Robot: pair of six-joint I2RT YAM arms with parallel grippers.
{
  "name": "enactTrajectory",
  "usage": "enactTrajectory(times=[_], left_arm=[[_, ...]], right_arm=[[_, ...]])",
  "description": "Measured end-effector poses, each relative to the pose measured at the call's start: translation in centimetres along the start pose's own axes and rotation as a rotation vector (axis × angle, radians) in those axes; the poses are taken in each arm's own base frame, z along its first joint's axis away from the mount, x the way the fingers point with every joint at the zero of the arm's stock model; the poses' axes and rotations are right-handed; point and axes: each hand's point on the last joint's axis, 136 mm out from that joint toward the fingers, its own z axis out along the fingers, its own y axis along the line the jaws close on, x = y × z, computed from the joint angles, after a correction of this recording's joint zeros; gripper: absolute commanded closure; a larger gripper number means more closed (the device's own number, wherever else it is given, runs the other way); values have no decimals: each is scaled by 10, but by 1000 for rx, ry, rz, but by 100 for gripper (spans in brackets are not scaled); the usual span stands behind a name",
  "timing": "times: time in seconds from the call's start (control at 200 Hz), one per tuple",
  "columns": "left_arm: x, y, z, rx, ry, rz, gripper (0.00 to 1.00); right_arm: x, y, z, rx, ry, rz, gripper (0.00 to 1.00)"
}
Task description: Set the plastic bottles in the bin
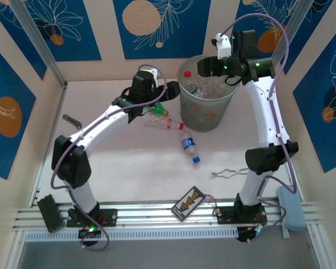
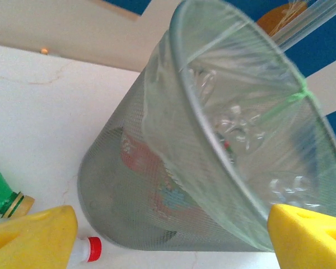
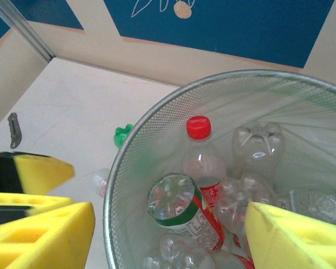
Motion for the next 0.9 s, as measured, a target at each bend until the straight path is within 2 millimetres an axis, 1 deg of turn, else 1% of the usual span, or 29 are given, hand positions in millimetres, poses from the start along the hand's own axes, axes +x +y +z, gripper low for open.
enactTrajectory(times=[0.065,0.14,0.225,0.29,0.315,0.335,0.475,0.58,0.675,0.79,0.9], left_arm=[[-11,-1,-16,1,-34,3,11],[-22,6,-32,-17,-70,0,10],[-27,23,-44,-61,-95,-12,9],[-24,40,-49,-110,-96,-23,7],[-21,47,-49,-133,-89,-27,4],[-18,53,-49,-151,-83,-31,3],[6,90,-49,-302,-28,-97,5],[23,113,-41,-391,4,-181,4],[42,133,-31,-458,33,-263,5],[73,158,-19,-532,66,-376,6],[97,173,-8,-577,88,-463,7]], right_arm=[[4,2,2,-18,8,6,28],[10,5,3,-35,22,15,28],[15,7,2,-45,30,22,28],[18,9,-1,-52,27,25,28],[19,10,-3,-52,25,27,28],[20,10,-4,-53,24,27,27],[22,17,-19,-63,-4,28,27],[20,19,-24,-64,-22,25,27],[23,18,-22,-63,-17,27,27],[32,16,-16,-62,6,37,27],[39,14,-13,-59,23,44,27]])
